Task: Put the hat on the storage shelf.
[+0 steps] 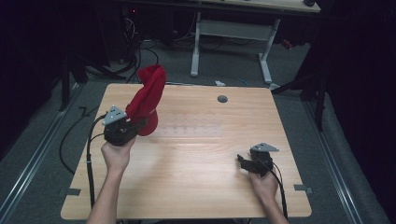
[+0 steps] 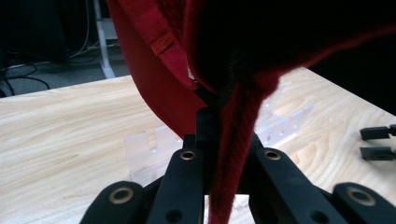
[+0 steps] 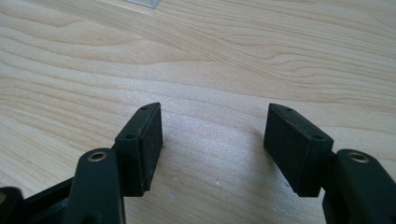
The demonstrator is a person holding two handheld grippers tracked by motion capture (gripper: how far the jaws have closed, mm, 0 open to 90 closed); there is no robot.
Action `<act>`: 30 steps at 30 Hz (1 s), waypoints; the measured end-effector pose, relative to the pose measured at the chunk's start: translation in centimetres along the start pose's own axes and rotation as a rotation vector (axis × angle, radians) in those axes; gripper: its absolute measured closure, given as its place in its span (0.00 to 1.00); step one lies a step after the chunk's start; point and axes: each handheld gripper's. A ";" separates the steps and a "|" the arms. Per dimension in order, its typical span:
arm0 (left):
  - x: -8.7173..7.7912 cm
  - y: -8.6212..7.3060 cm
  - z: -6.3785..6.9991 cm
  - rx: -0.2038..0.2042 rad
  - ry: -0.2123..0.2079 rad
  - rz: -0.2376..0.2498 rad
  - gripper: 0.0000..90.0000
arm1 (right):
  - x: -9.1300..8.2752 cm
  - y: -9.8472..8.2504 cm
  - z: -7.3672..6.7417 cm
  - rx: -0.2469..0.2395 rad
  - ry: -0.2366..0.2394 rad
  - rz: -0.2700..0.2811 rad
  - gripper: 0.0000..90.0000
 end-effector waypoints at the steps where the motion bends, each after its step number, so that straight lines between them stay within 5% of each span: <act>1: 0.2 0.0 -0.1 0.002 0.006 0.000 0.95 | 0.0 0.0 0.0 -0.002 0.000 0.000 0.42; 30: 3.8 -1.4 -2.5 0.035 0.086 0.016 0.95 | 0.0 0.0 0.0 0.000 0.001 0.000 0.42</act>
Point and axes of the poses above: each handheld gripper's, and its own axes: x roughly forward along the jaws, y roughly out of its top, z roughly to its right, and after that the axes turned 5 degrees about -x, right-handed
